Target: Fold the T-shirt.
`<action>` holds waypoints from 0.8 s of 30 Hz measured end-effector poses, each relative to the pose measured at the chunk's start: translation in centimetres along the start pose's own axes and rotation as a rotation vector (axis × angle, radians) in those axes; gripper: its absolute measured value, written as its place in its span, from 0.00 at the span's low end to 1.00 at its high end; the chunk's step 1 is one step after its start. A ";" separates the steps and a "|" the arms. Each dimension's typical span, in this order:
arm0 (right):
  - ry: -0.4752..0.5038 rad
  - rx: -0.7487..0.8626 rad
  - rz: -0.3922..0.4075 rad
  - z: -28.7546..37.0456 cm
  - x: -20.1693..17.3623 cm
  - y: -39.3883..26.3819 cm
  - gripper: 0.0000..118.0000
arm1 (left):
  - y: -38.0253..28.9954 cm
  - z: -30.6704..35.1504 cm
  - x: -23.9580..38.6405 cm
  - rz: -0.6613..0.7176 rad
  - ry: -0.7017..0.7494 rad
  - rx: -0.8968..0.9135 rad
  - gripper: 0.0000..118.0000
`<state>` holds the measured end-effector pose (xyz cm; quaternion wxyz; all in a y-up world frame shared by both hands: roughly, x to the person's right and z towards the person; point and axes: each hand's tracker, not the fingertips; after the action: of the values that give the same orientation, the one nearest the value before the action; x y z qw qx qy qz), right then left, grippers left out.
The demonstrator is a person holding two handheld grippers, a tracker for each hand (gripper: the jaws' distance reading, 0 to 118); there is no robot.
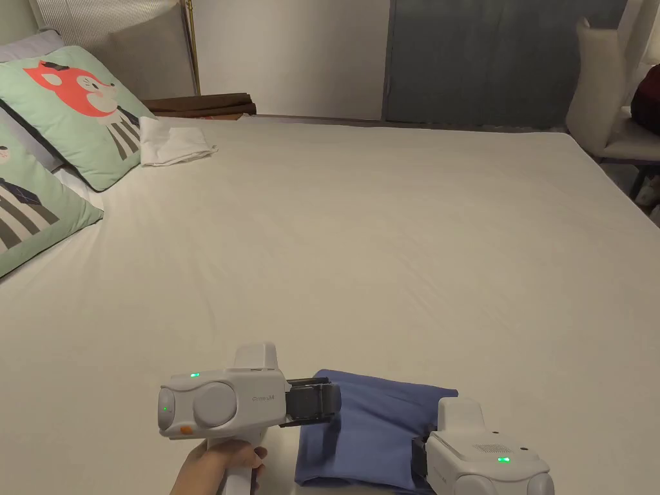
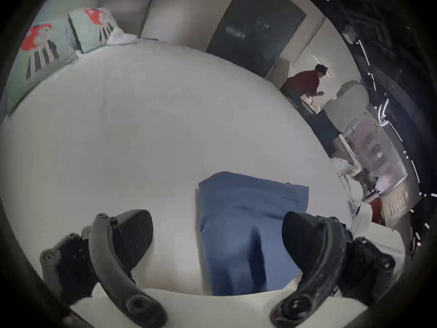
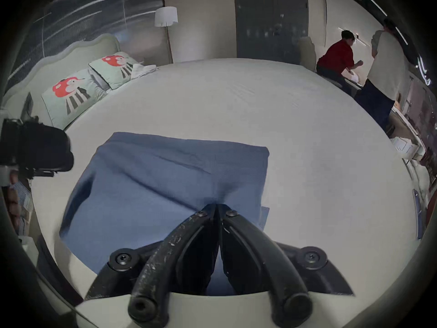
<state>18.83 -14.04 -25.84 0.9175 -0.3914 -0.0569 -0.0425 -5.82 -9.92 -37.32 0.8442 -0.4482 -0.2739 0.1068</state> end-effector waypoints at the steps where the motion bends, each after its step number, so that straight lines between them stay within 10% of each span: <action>1: 0.002 -0.001 -0.002 0.0 0.0 0.0 0.00 | 0.1 -0.5 -0.2 0.026 -0.018 -0.040 0.93; 12: 0.034 0.006 -0.029 0.1 0.6 0.0 0.00 | -0.3 -2.2 -1.4 0.203 -0.157 -0.208 0.22; 24: 0.012 0.261 0.055 3.7 -6.5 4.1 0.00 | 3.8 3.7 -6.7 0.012 -0.076 -0.141 0.18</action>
<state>12.68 -8.31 -27.12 0.9618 -0.2697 -0.0460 -0.0120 -13.18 -8.02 -41.24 0.7990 -0.5037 -0.3099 0.1091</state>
